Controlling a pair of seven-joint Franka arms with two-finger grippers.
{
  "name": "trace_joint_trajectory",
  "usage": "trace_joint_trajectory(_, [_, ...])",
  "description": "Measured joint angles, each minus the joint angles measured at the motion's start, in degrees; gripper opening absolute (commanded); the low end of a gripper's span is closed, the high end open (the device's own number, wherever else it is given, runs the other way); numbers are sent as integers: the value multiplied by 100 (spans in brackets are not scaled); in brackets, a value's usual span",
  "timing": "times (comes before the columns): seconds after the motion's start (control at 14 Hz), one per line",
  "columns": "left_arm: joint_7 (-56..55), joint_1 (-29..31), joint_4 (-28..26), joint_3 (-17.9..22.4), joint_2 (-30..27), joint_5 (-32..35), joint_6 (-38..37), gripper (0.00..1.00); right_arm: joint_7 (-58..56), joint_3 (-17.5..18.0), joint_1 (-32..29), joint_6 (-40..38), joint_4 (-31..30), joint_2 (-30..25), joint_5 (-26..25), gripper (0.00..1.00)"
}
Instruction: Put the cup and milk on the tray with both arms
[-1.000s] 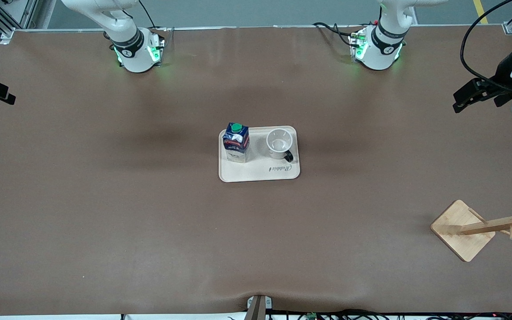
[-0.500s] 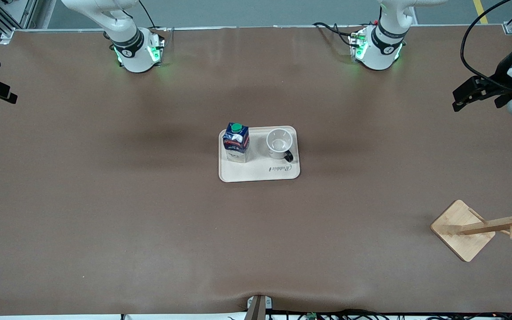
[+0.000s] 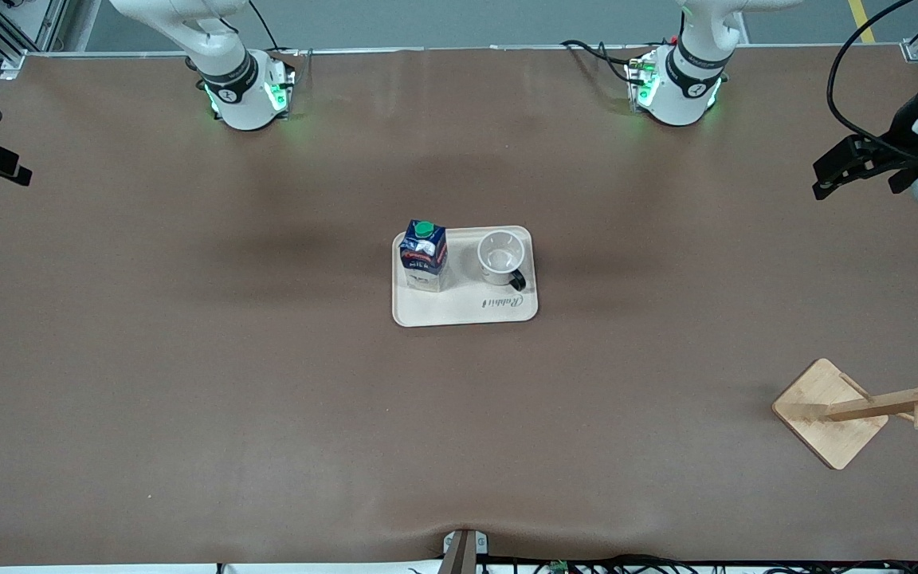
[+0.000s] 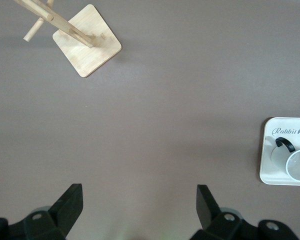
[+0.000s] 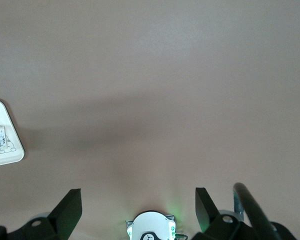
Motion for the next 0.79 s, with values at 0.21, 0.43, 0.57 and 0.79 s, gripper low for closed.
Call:
trace_joint_trajectory(0.21, [0, -4, 0, -3, 0, 0, 0, 100, 11, -2, -1, -4, -1, 1, 5, 100])
trace_joint_trajectory(0.43, [0, -6, 0, -5, 0, 0, 0, 100, 33, -20, -10, -36, -5, 3, 85, 100])
trace_joint_trajectory(0.57, [0, -7, 0, -5, 0, 0, 0, 100, 39, -30, -16, -53, -6, 3, 111, 100])
trace_joint_trajectory(0.79, [0, -12, 0, -5, 0, 0, 0, 100, 43, -33, -17, -74, -6, 4, 114, 100])
